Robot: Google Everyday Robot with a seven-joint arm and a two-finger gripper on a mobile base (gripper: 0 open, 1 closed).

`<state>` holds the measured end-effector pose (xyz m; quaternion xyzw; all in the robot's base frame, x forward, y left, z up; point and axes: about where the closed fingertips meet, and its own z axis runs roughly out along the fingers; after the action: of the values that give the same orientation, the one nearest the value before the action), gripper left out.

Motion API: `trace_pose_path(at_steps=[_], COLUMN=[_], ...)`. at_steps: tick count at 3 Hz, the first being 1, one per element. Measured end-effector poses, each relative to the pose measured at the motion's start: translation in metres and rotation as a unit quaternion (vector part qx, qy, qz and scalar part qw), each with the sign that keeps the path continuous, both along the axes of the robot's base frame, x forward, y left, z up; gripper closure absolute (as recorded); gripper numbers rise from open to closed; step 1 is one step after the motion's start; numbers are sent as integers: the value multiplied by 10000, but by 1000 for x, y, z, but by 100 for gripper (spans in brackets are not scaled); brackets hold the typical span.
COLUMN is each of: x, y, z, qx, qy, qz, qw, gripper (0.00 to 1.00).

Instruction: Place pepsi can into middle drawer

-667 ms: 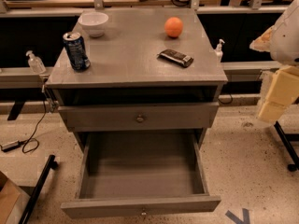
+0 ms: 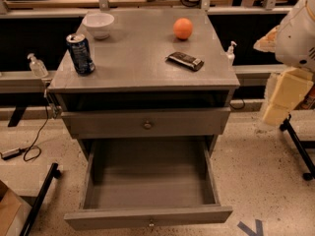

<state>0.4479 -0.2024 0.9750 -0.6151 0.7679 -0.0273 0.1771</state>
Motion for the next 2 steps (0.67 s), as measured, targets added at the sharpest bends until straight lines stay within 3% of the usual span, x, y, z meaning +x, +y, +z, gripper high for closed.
trace_pose_path(at_steps=[1, 2], x=[21, 24], y=[27, 31], z=[3, 3], qx=[113, 127], qy=[-109, -124], qz=[310, 350], qw=[9994, 9992], gripper=[0, 0])
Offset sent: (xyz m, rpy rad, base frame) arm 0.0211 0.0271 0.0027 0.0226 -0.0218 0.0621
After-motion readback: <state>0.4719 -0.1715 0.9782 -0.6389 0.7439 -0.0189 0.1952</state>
